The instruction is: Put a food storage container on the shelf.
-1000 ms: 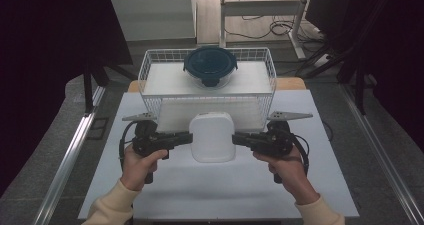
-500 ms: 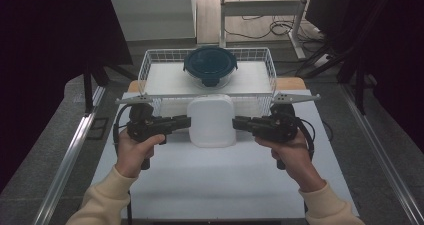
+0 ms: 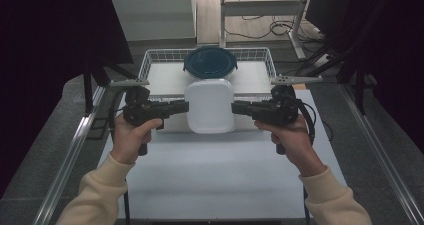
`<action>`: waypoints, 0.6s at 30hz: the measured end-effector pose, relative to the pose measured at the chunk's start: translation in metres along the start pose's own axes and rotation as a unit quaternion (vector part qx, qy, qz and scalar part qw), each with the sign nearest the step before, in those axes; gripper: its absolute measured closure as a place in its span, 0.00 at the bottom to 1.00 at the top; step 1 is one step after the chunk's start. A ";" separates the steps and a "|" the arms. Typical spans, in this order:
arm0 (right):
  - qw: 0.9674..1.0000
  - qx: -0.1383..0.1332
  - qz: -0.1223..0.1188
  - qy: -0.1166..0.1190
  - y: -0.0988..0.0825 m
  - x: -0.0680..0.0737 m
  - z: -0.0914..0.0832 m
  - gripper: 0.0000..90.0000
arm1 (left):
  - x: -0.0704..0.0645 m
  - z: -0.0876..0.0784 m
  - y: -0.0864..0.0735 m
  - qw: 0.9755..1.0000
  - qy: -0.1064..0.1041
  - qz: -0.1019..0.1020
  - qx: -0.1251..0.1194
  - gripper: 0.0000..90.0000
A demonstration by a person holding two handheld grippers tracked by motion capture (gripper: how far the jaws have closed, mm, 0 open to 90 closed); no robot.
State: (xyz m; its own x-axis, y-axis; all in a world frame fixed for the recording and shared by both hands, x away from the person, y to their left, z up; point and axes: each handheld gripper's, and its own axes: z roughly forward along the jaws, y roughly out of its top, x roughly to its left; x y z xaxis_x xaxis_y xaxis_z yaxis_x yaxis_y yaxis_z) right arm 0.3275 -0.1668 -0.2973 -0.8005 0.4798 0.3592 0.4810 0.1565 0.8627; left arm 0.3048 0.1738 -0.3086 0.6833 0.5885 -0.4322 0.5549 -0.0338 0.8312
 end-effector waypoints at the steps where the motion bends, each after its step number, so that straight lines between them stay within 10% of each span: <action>1: 1.000 -0.001 -0.002 0.000 0.002 0.000 0.000 0.89 | 0.001 0.000 0.002 1.000 -0.001 0.000 0.000 0.88; 18: 1.000 0.003 0.008 -0.001 0.040 -0.012 0.003 0.89 | 0.014 0.003 0.040 1.000 -0.009 -0.009 0.001 0.88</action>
State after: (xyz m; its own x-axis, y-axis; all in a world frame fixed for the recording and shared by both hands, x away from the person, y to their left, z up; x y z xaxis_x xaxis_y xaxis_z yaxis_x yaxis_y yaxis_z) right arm 0.3579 -0.1636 -0.2686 -0.7920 0.4841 0.3720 0.4957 0.1544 0.8546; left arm 0.3379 0.1786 -0.2824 0.6818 0.5750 -0.4523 0.5673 -0.0253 0.8231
